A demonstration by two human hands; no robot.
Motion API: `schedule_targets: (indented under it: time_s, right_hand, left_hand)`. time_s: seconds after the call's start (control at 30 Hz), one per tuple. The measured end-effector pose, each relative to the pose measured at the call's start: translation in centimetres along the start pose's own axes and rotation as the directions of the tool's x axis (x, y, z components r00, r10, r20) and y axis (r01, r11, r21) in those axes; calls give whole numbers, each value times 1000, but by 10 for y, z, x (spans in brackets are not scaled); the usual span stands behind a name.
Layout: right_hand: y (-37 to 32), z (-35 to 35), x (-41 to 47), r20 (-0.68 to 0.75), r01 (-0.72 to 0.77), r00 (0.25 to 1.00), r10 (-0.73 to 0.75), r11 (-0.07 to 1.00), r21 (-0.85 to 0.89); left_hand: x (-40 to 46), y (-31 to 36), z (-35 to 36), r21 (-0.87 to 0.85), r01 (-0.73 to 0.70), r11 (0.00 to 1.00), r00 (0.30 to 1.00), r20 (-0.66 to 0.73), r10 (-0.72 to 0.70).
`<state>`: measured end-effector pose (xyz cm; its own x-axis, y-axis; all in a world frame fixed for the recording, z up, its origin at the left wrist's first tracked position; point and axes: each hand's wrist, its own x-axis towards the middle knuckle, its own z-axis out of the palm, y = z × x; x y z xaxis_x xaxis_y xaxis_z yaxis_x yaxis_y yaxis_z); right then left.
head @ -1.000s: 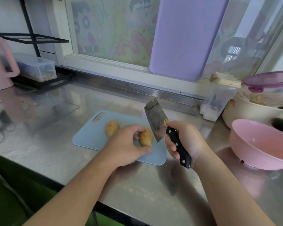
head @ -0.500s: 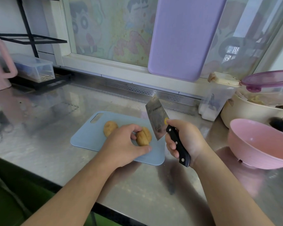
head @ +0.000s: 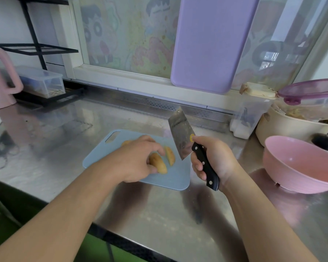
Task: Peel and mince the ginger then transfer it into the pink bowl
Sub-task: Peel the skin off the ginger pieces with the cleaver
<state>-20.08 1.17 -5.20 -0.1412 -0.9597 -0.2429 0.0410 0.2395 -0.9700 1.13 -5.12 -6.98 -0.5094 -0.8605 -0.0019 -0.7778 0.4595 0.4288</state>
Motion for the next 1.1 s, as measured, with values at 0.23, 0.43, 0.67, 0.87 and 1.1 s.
schedule_targets:
  time_s: [0.23, 0.43, 0.67, 0.87, 1.1]
  right_hand:
    - [0, -2, 0, 9, 17, 1000, -17, 1000, -16]
    - [-2, -1, -1, 9, 29, 1000, -28, 999, -17]
    - [-3, 4, -6, 23, 44, 999, -42, 997, -60]
    - [-2, 6, -6, 29, 59, 998, -58, 996, -70]
    - [-1, 8, -7, 44, 69, 997, -64, 992, -105]
  left_hand:
    - [10, -4, -7, 124, -33, 992, 999, -14, 35]
    - [6, -6, -3, -92, 110, 990, 974, -189, -126]
    - [9, 6, 22, -334, 253, 908, 909, -238, -341]
    - [2, 7, 26, -149, 234, 961, 905, -327, -271]
    - [-12, -6, 10, -235, 150, 960, 982, -79, -173]
